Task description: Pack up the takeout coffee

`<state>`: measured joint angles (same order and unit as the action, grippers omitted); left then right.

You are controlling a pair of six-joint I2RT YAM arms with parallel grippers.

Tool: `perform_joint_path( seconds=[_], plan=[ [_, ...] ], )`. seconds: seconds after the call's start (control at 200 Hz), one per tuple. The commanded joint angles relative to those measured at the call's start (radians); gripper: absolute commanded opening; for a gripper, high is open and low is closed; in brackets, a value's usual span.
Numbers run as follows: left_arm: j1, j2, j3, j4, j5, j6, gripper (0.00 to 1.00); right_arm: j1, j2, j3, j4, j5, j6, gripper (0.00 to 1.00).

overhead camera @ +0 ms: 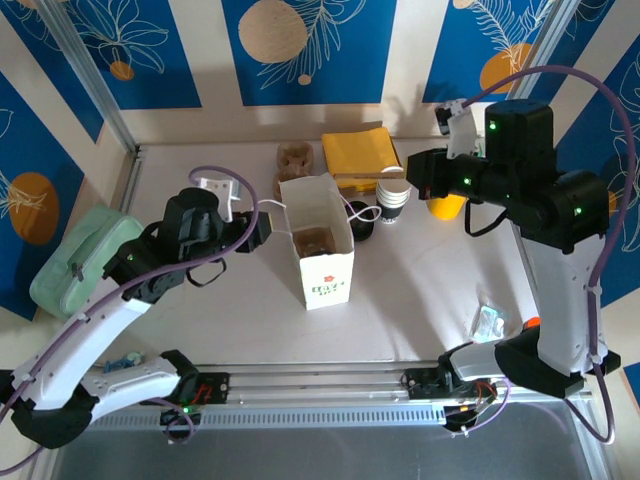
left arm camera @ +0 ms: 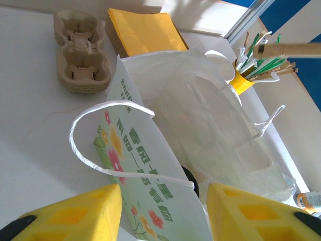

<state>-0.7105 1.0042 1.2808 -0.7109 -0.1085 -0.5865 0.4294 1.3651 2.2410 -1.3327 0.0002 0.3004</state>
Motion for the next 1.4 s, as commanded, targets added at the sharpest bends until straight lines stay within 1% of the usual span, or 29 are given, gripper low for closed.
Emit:
perform_joint_path(
  seconds=[0.0, 0.165, 0.285, 0.37, 0.575, 0.79, 0.925, 1.271, 1.396],
  plan=[
    [0.008, -0.022, -0.014, -0.017, -0.028, -0.008, 0.48, 0.045, 0.023, 0.0, -0.045, -0.06, 0.026, 0.0],
    [0.01, -0.022, -0.021, -0.015, -0.027, -0.009, 0.48, 0.123, 0.075, -0.024, -0.038, -0.023, 0.029, 0.0],
    [0.01, -0.02, -0.024, -0.014, -0.025, -0.012, 0.48, 0.175, 0.139, -0.002, -0.054, 0.039, 0.027, 0.0],
    [0.01, -0.021, -0.025, -0.013, -0.026, -0.014, 0.48, 0.196, 0.19, 0.015, -0.064, 0.082, 0.024, 0.0],
    [0.009, -0.017, -0.032, -0.011, -0.028, -0.015, 0.48, 0.243, 0.295, 0.044, -0.072, 0.139, 0.0, 0.0],
    [0.009, -0.002, -0.031, -0.008, -0.031, -0.012, 0.48, 0.272, 0.393, 0.084, -0.079, 0.153, -0.008, 0.0],
    [0.009, -0.001, -0.037, -0.001, -0.026, -0.014, 0.48, 0.285, 0.429, 0.084, -0.058, 0.153, -0.01, 0.0],
    [0.01, -0.001, -0.047, -0.002, -0.023, -0.013, 0.48, 0.285, 0.498, 0.065, 0.004, 0.161, 0.0, 0.0],
    [0.009, -0.004, -0.049, -0.004, -0.02, -0.015, 0.48, 0.285, 0.537, 0.089, 0.001, 0.162, 0.002, 0.0]
  ],
)
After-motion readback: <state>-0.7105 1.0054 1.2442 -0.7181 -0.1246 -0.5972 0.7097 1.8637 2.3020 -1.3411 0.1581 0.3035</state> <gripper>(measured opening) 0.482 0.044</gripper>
